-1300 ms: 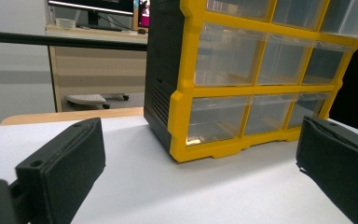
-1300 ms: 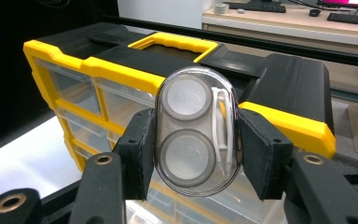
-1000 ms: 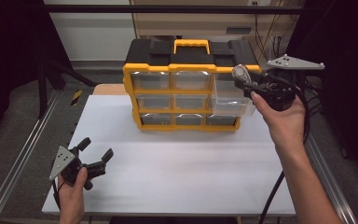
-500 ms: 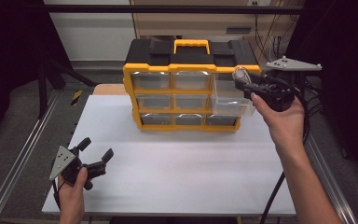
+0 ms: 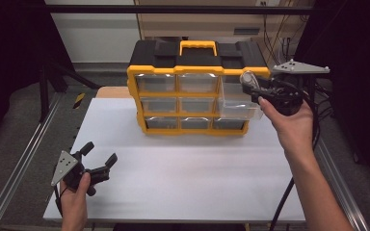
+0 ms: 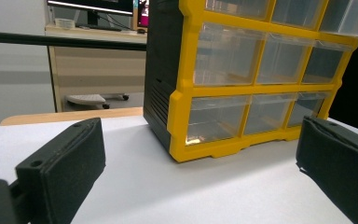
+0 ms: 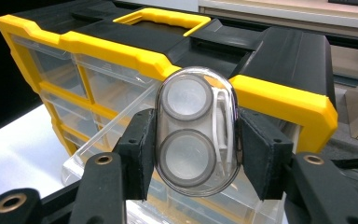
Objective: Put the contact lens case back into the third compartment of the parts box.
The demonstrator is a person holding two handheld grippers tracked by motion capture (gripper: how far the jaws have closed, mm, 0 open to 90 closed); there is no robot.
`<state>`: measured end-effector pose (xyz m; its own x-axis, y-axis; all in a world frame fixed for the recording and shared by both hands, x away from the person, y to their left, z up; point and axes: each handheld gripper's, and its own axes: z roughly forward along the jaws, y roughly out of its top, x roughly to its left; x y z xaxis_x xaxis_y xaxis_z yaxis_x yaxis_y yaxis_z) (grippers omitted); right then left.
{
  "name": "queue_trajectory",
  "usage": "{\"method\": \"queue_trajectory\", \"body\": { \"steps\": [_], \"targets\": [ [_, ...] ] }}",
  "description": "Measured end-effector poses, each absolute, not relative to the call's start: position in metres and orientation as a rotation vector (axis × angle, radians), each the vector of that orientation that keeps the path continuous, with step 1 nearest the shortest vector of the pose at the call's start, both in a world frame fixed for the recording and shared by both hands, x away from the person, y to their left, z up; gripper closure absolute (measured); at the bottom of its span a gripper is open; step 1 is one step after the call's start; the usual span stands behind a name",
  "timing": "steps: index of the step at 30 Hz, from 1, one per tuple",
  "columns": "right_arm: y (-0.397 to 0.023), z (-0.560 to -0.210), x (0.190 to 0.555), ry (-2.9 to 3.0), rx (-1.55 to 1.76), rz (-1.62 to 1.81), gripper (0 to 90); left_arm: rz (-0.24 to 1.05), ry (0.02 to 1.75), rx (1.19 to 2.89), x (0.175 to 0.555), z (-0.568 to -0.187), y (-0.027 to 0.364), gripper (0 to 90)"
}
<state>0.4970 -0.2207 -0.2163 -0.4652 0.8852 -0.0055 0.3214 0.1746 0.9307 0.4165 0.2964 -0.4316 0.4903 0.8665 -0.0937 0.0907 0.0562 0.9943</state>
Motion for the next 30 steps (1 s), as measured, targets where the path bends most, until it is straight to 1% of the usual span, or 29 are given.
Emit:
{"method": "queue_trajectory", "body": {
  "steps": [25,27,29,30],
  "targets": [
    [-0.2203,-0.2188,0.4986,1.924,1.144,1.271,48.9,0.731,0.906,1.407,0.4166,-0.4316,0.296,1.2],
    [-0.2204,-0.2187,0.4989,1.923,1.141,1.298,47.9,0.731,0.905,1.408,0.4165,-0.4316,0.2959,1.2],
    [-0.2215,-0.2173,0.4981,1.9,1.14,1.316,44.5,0.732,0.906,1.407,0.4165,-0.4316,0.2963,1.2],
    [-0.222,-0.2164,0.4975,1.893,1.14,1.329,44.6,0.731,0.907,1.406,0.4166,-0.4316,0.2964,1.2]
  ]
}}
